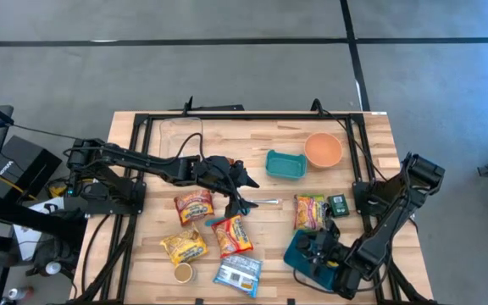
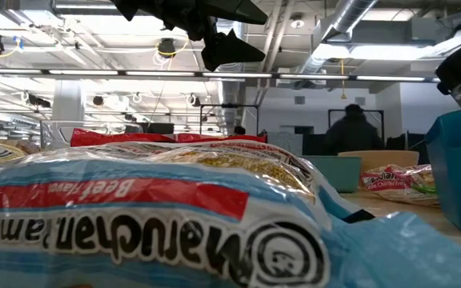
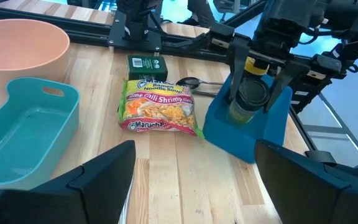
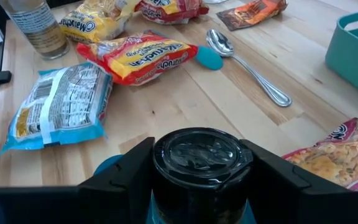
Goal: Pick & Place Food Item
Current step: Put the black seasoning bottle into the blue bin
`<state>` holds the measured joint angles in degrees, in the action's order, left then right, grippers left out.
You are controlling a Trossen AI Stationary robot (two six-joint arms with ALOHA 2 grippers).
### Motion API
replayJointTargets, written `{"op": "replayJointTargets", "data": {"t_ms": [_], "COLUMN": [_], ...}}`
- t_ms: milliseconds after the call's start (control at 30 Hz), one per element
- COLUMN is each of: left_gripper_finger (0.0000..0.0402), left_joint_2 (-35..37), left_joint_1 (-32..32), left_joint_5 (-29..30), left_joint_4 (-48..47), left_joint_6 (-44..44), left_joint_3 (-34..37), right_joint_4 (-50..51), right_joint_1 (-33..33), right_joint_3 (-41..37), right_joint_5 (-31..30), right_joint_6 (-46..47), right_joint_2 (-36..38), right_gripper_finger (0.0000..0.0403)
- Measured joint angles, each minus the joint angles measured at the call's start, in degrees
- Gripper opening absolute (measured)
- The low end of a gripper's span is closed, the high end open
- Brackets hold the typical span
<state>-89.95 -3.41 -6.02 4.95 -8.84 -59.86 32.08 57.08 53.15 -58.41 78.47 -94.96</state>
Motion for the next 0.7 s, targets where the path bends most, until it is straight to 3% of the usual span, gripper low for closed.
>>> {"op": "replayJointTargets", "data": {"t_ms": [700], "left_gripper_finger": [0.0323], "left_joint_2": [0.0], "left_joint_1": [0.0], "left_joint_5": [0.0], "left_joint_4": [-0.01], "left_joint_6": [0.0], "left_joint_3": [0.0], "right_joint_4": [-3.12], "right_joint_1": [0.28], "right_joint_3": [-3.11], "right_joint_5": [-4.44], "right_joint_6": [-0.43], "right_joint_2": [0.02], "right_gripper_finger": [0.0195]}}
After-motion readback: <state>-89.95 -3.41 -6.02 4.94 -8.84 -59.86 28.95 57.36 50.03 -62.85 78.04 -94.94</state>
